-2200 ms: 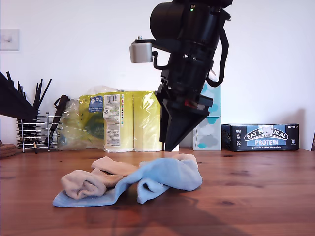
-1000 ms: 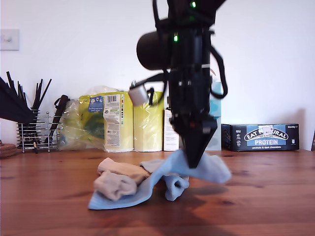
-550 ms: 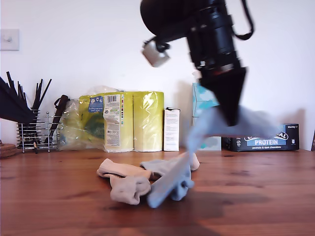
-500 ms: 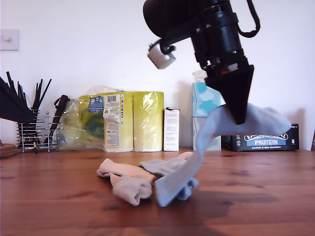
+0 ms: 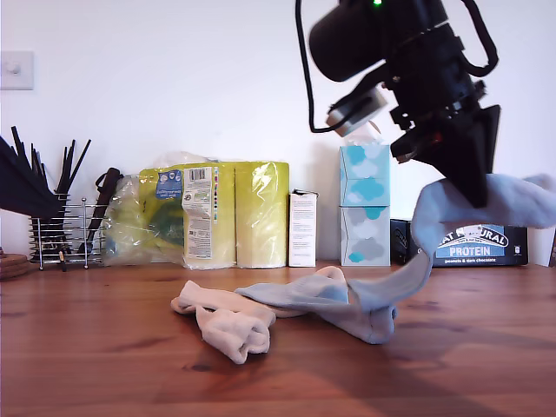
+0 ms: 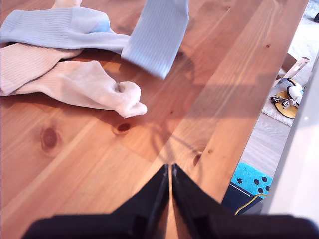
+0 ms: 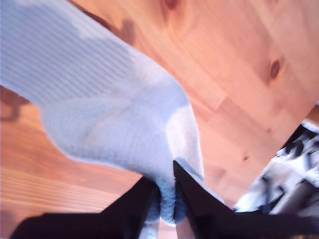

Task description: Pair up the socks based on colour and pattern, by placing each sock on top of its pair

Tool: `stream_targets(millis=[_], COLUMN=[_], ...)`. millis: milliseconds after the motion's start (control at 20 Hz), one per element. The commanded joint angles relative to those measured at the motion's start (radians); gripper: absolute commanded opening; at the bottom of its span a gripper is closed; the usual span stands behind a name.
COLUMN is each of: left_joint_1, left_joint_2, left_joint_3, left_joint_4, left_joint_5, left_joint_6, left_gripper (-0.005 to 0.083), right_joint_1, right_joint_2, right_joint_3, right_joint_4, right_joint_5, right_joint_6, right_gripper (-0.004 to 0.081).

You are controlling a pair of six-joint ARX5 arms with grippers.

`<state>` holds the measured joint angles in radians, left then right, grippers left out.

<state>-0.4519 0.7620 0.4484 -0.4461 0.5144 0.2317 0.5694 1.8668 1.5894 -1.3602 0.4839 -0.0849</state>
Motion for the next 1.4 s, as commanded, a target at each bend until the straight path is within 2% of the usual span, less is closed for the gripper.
stream_targets(millis=[0, 50, 200, 400, 450, 600, 700, 750, 800, 850, 900, 1100, 1200, 1300, 1350], left_joint_1=[-0.003, -0.003, -0.002, -0.002, -0.002, -0.002, -0.002, -0.002, -0.002, -0.002, -0.002, -0.002, -0.002, -0.002, -0.002], left_joint_2=[0.004, 0.004, 0.004, 0.004, 0.004, 0.004, 0.004, 0.004, 0.005, 0.005, 0.005, 0.005, 0.005, 0.005, 0.005], left_joint_3=[-0.001, -0.001, -0.001, -0.001, -0.001, -0.001, -0.001, -0.001, -0.001, -0.001, -0.001, -0.001, -0.001, -0.001, -0.001], left_joint_4=[0.000, 0.000, 0.000, 0.002, 0.005, 0.013, 0.020, 0.021, 0.021, 0.021, 0.021, 0.021, 0.021, 0.021, 0.020], left_joint_5=[0.000, 0.000, -0.007, -0.036, -0.040, -0.053, -0.053, -0.053, -0.053, -0.053, -0.054, -0.079, -0.084, -0.088, -0.090], left_joint_6=[0.004, 0.004, 0.004, 0.005, 0.005, 0.005, 0.005, 0.005, 0.005, 0.005, 0.005, 0.004, 0.004, 0.005, 0.004], left_gripper=[-0.0019, -0.0019, -0.0019, -0.0019, -0.0019, -0.0020, -0.0020, -0.0020, -0.0020, -0.0020, -0.0020, -0.0020, -0.0020, -0.0020, -0.0020], right_joint_1=[-0.010, -0.024, -0.053, -0.067, -0.069, -0.055, -0.011, 0.014, 0.037, 0.057, 0.070, 0.083, 0.058, 0.018, -0.001], right_joint_2=[0.008, 0.008, 0.008, 0.009, 0.009, 0.009, 0.008, 0.008, 0.008, 0.008, 0.006, -0.023, -0.043, -0.066, -0.069], right_joint_3=[0.011, 0.011, -0.014, -0.176, -0.215, -0.265, -0.265, -0.265, -0.265, -0.265, -0.265, -0.265, -0.264, -0.264, -0.264], right_joint_4=[-0.004, -0.007, -0.008, -0.011, -0.011, -0.013, -0.013, -0.013, -0.013, -0.013, -0.013, 0.006, 0.060, 0.133, 0.165], right_joint_5=[-0.026, -0.049, -0.204, -0.223, -0.254, -0.441, -0.532, -0.541, -0.541, -0.541, -0.541, -0.513, -0.491, -0.492, -0.492], right_joint_6=[0.050, 0.070, 0.103, 0.135, 0.143, 0.149, 0.148, 0.146, 0.137, 0.134, 0.116, 0.051, 0.051, 0.060, 0.061], right_gripper=[-0.0010, -0.0010, -0.0011, -0.0011, -0.0011, 0.0008, 0.0149, 0.0260, 0.0335, 0.0381, 0.0390, 0.0380, 0.0260, 0.0033, -0.0006])
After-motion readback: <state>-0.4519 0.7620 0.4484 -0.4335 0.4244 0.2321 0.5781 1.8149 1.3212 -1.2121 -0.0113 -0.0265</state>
